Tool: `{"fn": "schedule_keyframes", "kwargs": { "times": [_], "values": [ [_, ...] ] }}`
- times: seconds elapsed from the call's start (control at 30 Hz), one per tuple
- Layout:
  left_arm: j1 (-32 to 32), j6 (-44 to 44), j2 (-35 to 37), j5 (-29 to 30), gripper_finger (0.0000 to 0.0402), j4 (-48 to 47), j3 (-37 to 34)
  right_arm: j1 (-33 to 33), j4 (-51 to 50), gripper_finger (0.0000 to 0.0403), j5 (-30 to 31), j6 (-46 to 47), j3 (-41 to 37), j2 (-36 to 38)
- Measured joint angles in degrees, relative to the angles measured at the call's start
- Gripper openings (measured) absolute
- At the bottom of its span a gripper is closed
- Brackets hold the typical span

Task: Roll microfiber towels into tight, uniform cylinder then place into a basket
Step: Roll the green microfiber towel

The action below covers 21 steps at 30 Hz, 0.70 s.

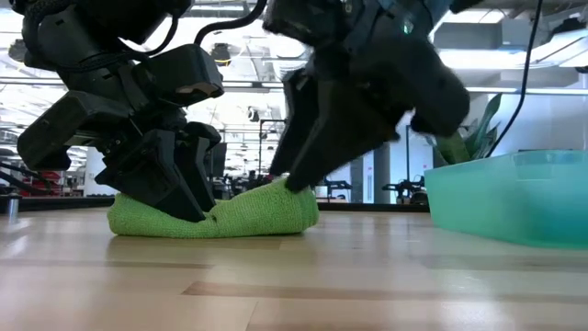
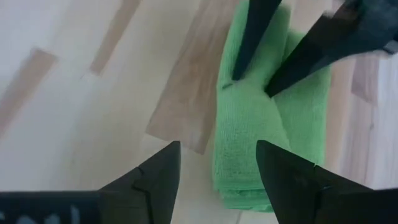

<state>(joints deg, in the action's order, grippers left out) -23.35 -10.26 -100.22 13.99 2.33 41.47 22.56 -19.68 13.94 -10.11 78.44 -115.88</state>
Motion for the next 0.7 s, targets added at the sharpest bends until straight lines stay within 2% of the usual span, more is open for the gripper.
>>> {"fn": "schedule_keyframes", "kwargs": {
  "times": [0.37, 0.7],
  "values": [
    [0.00, 0.91, 0.00, -0.08, 0.0125, 0.09, 0.00, -1.35, -1.27, 0.0235, 0.06, -0.37, 0.01, -0.06],
    [0.00, 1.05, 0.00, -0.06, 0.0125, 0.13, 0.00, -3.88, -2.94, 0.0235, -1.26, 1.67, 0.20, -4.41]
  ]
}}
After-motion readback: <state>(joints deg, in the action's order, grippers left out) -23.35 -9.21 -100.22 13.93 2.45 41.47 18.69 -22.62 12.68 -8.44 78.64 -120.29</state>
